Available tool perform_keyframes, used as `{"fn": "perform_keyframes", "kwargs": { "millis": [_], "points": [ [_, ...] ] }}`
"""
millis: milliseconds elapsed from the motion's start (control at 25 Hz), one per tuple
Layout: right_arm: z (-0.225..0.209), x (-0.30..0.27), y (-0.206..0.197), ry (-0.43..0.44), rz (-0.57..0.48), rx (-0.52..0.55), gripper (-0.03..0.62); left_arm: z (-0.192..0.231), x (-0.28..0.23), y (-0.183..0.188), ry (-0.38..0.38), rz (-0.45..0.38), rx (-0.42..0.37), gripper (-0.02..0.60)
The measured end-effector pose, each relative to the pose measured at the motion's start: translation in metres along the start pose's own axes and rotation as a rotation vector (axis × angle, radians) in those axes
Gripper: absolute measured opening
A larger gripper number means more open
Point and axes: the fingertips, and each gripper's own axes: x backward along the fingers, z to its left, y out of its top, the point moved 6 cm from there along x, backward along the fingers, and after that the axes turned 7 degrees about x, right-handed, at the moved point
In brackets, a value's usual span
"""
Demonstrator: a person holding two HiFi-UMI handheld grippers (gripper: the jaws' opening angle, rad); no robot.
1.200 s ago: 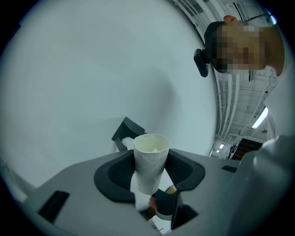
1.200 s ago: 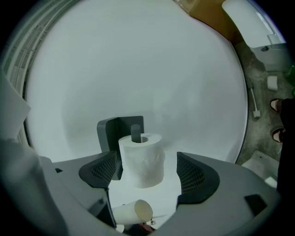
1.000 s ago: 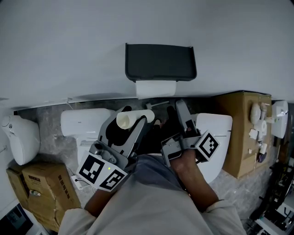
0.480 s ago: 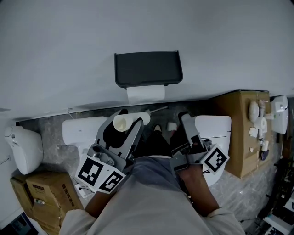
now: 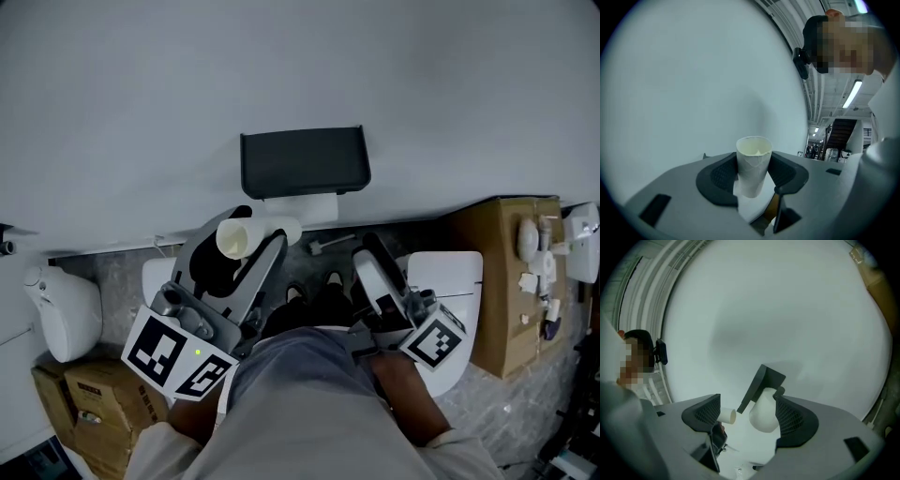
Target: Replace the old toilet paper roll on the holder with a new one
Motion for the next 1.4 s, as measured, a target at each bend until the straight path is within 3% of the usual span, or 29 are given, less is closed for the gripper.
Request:
{"fn": "perform_keyframes", "kwargs": {
  "millis": [320,400,560,720,920,1120,1400],
  "points": [
    [0.010,-0.007,0.013,0.027,0.024,0.200,0.347,0.007,-0.036,0.038,0.023,0.013,-0.118,0.196],
    [0.011,-0.006,0.016,0.030,0.027,0.242,0.294,0.006,-0.047,0.041,0.021,0.029,-0.132,0.196],
    [0.011,-0.007,0.021,0.026,0.035,0.326,0.129,0.009,-0.064,0.042,0.021,0.073,-0.155,0.196],
    [0.004,-0.008,0.025,-0.003,0.032,0.372,0.041,0.013,-0.079,0.042,0.016,0.099,-0.150,0.196],
    [-0.011,-0.008,0.030,-0.002,0.074,0.387,0.032,0.018,-0.099,0.034,0.054,0.163,-0.191,0.196],
    [-0.020,-0.013,0.033,0.011,0.104,0.371,0.031,0.017,-0.115,0.027,0.023,0.262,-0.245,0.196],
    [-0.025,-0.018,0.041,0.028,0.113,0.350,0.031,0.016,-0.124,0.028,0.036,0.260,-0.278,0.196]
  ]
}}
